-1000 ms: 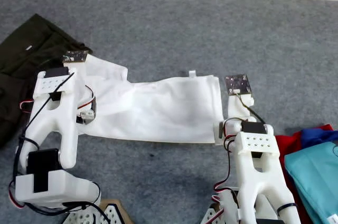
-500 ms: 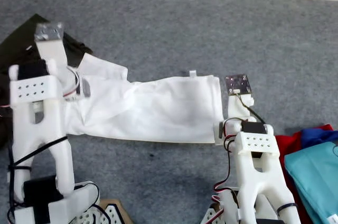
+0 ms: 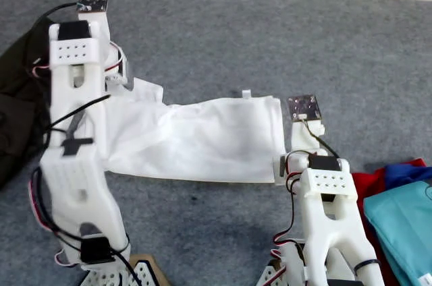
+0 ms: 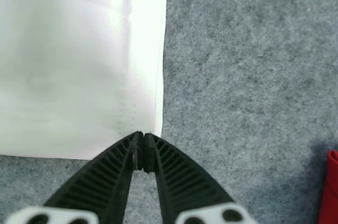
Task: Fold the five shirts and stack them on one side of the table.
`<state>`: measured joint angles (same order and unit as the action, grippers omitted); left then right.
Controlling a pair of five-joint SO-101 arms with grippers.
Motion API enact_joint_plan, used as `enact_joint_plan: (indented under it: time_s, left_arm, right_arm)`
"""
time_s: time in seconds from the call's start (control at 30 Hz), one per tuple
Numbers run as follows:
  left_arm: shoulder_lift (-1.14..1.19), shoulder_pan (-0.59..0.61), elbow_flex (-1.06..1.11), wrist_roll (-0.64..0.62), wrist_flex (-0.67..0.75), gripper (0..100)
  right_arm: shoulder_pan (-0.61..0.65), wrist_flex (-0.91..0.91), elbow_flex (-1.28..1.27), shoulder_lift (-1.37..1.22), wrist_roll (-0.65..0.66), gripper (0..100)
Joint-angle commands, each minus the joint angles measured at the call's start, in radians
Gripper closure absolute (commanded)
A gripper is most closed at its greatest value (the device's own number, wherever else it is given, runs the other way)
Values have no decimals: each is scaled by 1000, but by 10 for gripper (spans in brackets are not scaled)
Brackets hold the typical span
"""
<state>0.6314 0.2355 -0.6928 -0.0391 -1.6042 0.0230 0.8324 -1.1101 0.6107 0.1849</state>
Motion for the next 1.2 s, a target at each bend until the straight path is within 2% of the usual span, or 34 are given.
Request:
enact_joint_plan:
  time_s: [0.0, 0.23, 0.47, 0.57, 0.73, 1.17]
  left_arm:
    - [254, -1, -418, -14, -63, 796]
    - [541, -4, -766, -15, -120, 797]
    - [685, -1, -840, -17, -112, 800]
    - [682, -1, -840, -17, -106, 819]
    - [671, -7, -857, -17, -106, 998]
    - [628, -48, -967, -20, -157, 993]
  right_arm:
    - [-8, -13, 21, 5, -2, 979]
    - [-7, -13, 21, 5, 0, 979]
    - [-5, -16, 19, 5, 0, 979]
    - [-5, -28, 18, 4, -3, 979]
    - [-5, -35, 18, -4, -5, 979]
    - [-5, -35, 18, -4, -5, 979]
